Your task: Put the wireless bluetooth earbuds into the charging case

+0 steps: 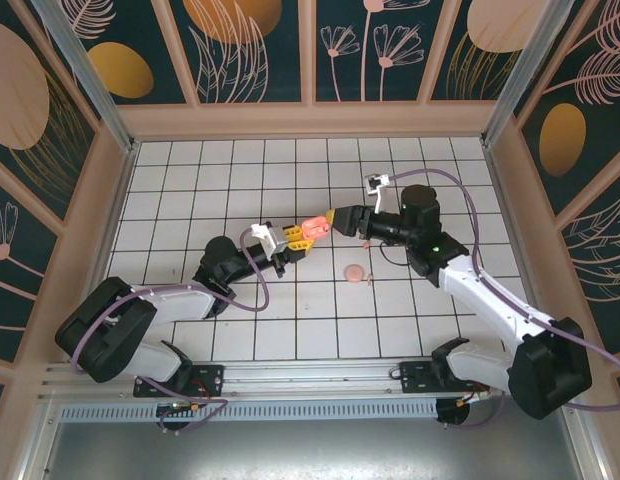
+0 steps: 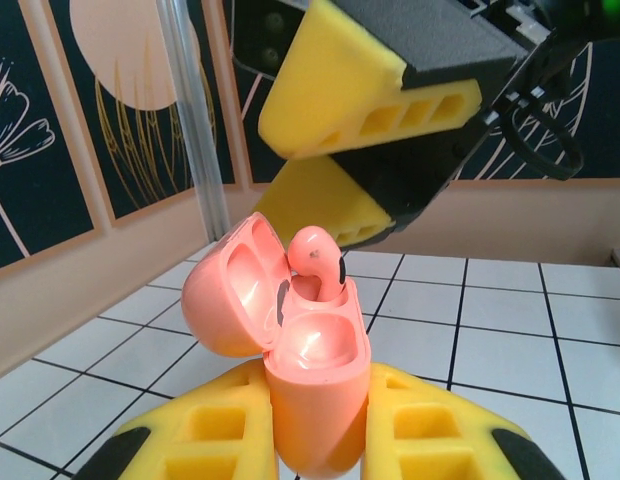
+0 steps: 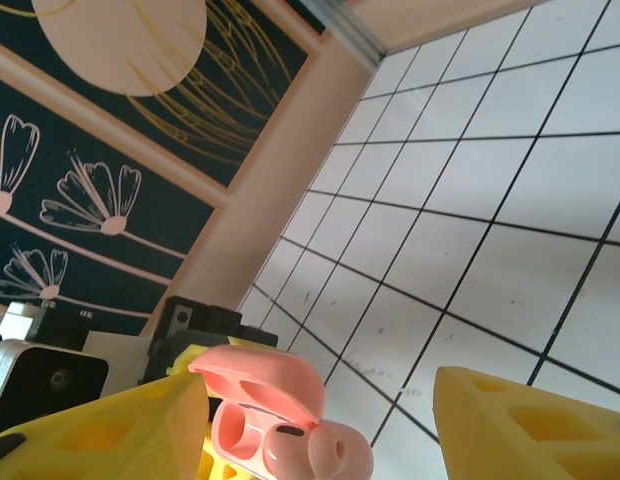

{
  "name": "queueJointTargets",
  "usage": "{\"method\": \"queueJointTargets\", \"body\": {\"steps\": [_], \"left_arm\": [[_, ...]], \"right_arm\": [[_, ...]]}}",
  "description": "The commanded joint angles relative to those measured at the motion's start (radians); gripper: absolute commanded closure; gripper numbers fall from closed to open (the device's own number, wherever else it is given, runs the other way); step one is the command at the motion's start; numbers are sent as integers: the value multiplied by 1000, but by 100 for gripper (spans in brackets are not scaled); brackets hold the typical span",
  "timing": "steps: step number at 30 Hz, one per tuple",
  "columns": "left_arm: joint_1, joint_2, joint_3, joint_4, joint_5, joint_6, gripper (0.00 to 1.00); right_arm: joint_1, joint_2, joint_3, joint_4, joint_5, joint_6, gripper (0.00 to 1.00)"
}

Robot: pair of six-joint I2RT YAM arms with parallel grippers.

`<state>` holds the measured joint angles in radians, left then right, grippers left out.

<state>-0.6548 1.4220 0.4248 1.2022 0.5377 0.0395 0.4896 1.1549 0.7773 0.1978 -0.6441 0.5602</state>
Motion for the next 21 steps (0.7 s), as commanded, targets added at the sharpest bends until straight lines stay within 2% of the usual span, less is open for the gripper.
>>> {"method": "queueJointTargets", "body": {"steps": [1,6,21], "left_arm": [[-7,-21,21,59,30,-17,87],[-5,-21,24,56,19,-18,87],[-6,-27,19,54,-13,-18,87]], "right_arm": [[-4,14,26,52,-75,15,39],[-4,21,27,65,-114,15,43],[-4,-4,4,13,-118,8,57]]}}
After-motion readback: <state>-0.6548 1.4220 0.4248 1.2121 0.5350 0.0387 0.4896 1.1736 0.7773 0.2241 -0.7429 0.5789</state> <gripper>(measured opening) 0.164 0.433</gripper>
